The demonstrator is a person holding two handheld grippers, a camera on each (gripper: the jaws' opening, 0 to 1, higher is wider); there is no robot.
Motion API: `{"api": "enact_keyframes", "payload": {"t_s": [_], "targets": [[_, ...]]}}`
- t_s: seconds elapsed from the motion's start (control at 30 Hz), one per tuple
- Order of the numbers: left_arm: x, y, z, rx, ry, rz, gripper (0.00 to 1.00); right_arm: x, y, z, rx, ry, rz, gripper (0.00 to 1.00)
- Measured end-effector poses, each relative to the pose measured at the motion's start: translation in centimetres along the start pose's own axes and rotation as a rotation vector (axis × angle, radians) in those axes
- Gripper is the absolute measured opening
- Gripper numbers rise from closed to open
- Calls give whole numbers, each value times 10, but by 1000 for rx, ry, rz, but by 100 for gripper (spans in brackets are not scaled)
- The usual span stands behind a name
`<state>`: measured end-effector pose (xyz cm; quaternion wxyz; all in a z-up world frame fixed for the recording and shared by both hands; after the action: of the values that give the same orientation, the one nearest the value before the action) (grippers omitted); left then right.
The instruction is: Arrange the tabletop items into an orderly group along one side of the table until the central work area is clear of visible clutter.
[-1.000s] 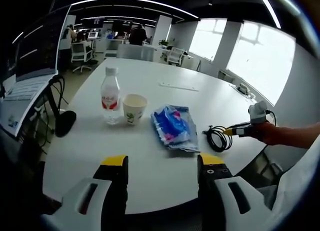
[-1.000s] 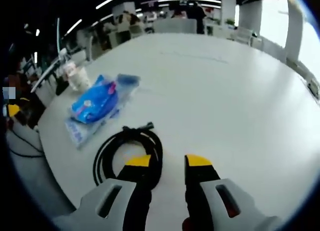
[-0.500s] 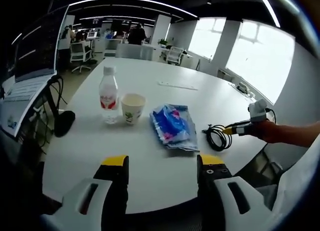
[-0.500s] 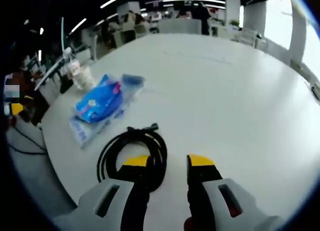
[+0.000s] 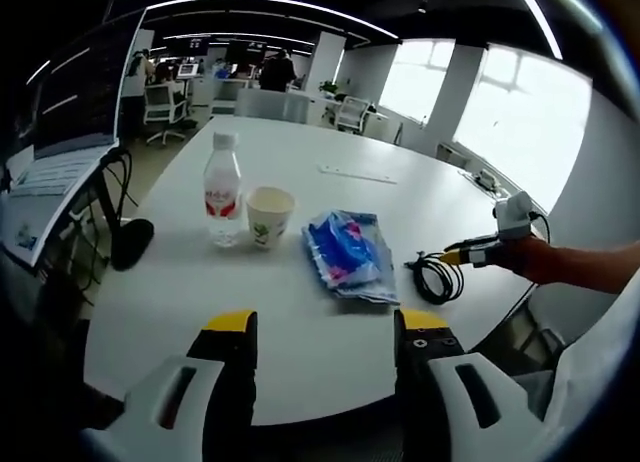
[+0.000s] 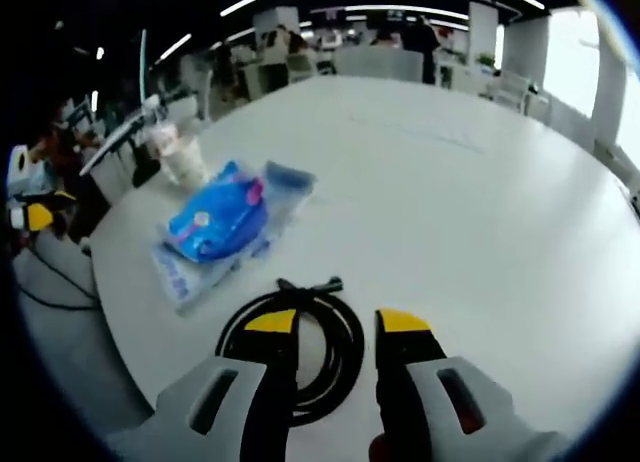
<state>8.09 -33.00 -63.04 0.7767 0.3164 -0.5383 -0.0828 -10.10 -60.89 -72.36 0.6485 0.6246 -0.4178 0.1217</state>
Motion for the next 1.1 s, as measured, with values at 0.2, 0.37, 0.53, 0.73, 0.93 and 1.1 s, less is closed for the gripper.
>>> {"api": "enact_keyframes", "payload": {"t_s": [0.2,0.37,0.53,0.73,0.93,1.1], "targets": [[-3,3,-1,6,9,3,55,12,-5,-9,22,25,7,27],[-7,6,-2,9,18,2,55,19,-14,-16,49,50,0,26],[-7,7,-4,13,28,6,55,36,-25,-23,90,66,14,22],[-7,8,-5,18,36,12,55,58,-41,-40,148,101,24,16],[-8,11,-7,25,47,18,55,64,-57,-54,188,119,4,16],[-11,12,-9,32,55,18,55,71,-67,-61,212,116,-2,17]]}}
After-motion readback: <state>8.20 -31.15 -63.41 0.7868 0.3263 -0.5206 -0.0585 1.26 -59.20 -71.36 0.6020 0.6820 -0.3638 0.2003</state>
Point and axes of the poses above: the point that each gripper's makers call its tool centre point, and the gripper's own axes: y roughly backward along the fingers, z roughly to its right, x roughly out of its top, the point moved 1 cm from there along y, roughly backward along the fingers, and after that the axes turned 5 degrees about x, right-handed, at the moved point
